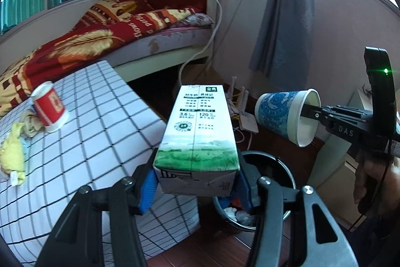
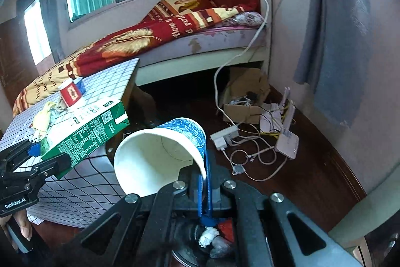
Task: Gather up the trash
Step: 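Carry the green milk carton and blue paper cup over the black bin with both grippers, then open both grippers to drop the carton and cup into the bin, then move both grippers back toward the items on the table, then grasp the yellow cloth with the left gripper while the right gripper grasps the red paper cup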
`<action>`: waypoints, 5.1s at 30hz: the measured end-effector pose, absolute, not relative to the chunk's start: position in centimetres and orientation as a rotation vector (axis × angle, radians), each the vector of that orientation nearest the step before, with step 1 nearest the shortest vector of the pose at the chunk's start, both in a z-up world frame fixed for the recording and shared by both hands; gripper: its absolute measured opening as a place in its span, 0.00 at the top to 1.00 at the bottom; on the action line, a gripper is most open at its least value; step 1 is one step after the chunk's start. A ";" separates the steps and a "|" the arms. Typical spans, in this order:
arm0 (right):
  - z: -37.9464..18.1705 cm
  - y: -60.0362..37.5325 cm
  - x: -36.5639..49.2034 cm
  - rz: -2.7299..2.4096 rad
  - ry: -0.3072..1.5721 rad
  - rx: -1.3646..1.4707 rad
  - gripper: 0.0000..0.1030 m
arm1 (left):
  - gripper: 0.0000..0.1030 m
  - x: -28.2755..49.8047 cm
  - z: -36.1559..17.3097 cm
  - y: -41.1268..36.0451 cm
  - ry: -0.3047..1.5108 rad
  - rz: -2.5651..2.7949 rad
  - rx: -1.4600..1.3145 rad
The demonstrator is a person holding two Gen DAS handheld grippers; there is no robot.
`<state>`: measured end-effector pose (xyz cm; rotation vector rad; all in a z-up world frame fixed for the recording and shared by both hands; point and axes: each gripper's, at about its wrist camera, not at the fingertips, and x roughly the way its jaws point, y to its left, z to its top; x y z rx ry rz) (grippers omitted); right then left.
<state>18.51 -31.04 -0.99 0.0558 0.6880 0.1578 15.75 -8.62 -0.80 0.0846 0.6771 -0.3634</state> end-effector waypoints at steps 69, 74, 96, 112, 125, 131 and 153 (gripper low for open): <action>-17.3 -35.2 18.5 -0.021 1.131 -0.172 0.00 | 0.00 17.5 -15.1 -15.1 1.052 -0.320 0.173; -16.4 -34.9 18.3 -0.014 1.109 -0.177 0.00 | 0.00 16.7 -14.2 -14.4 1.036 -0.310 0.172; -5.9 -29.1 15.2 0.060 0.910 -0.189 0.00 | 0.00 12.5 -4.6 -8.6 0.844 -0.251 0.092; 0.7 -16.2 16.6 0.290 0.723 -0.236 0.00 | 0.07 10.7 0.3 5.5 0.696 0.003 -0.030; 0.1 -4.7 21.7 0.466 0.685 -0.280 0.00 | 0.21 15.7 -1.7 16.9 0.686 0.178 -0.169; -1.1 -1.1 26.2 0.516 0.715 -0.274 0.00 | 0.27 19.2 -2.2 18.0 0.697 0.178 -0.186; -1.1 8.9 37.7 0.664 0.767 -0.175 0.43 | 0.64 21.0 -3.3 19.0 0.692 0.092 -0.233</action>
